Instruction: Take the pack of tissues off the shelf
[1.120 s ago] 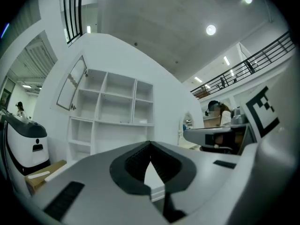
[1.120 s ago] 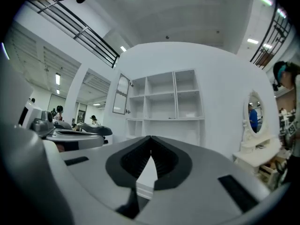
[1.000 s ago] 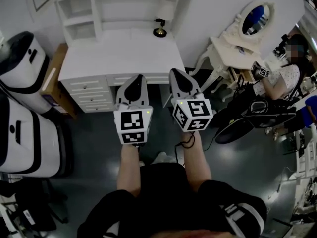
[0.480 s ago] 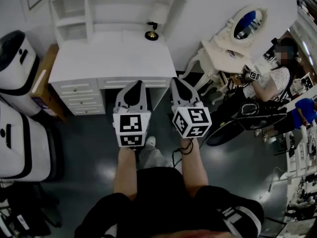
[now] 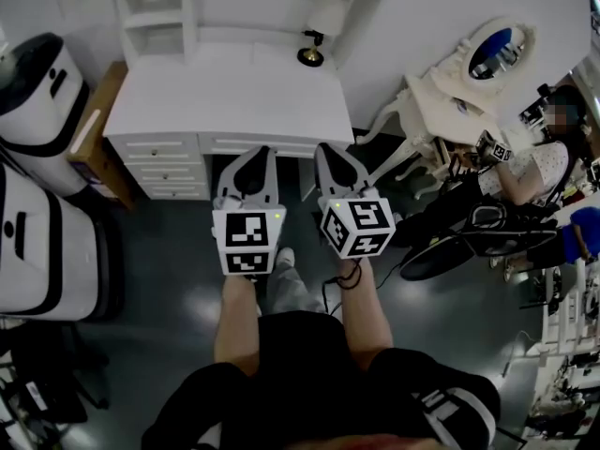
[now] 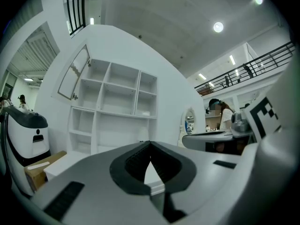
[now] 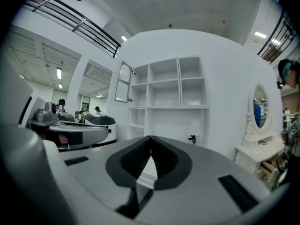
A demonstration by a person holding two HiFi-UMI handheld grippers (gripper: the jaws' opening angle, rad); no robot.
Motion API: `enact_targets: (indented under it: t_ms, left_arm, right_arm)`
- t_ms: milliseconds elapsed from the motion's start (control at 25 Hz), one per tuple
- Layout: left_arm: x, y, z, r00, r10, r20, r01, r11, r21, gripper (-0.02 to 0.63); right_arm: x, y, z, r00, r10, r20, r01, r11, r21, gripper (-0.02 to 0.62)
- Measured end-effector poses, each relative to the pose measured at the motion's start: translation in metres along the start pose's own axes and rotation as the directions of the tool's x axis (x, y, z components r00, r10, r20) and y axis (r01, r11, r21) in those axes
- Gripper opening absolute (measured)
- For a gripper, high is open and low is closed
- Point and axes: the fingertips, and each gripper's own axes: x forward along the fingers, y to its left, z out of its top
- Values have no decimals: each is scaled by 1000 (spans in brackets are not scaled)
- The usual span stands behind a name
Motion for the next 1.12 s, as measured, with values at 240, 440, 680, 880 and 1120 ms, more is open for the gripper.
enact_targets:
  t_ms: [240,440,680,880,1120]
  left_arm:
    - [14,-5,-2,1000,-16,10,15,999,33,11]
    - [45,-13,-19,999,-44,-24,44,999,9,11]
    - [88,-37,-30,994,-98,-44,97,995,-24,11]
    - [127,-41,-22,993,-111,-34,108,992,-68,11]
    - [176,-57,-11,992,-123,-36,120,991,-54,10]
  right_arm:
    - [15,-13,-8,1000,-2,-23,3,1000,24,20]
    - [27,-37,-27,998,-20,-51,23,999,46,20]
    - [32,-98,-35,994,-87,-60,92,993,76,20]
    - [59,-125,-33,996,-70,-52,75,993,87,20]
    - [81,-182,-16,996,-89,-26,91,991,101,20]
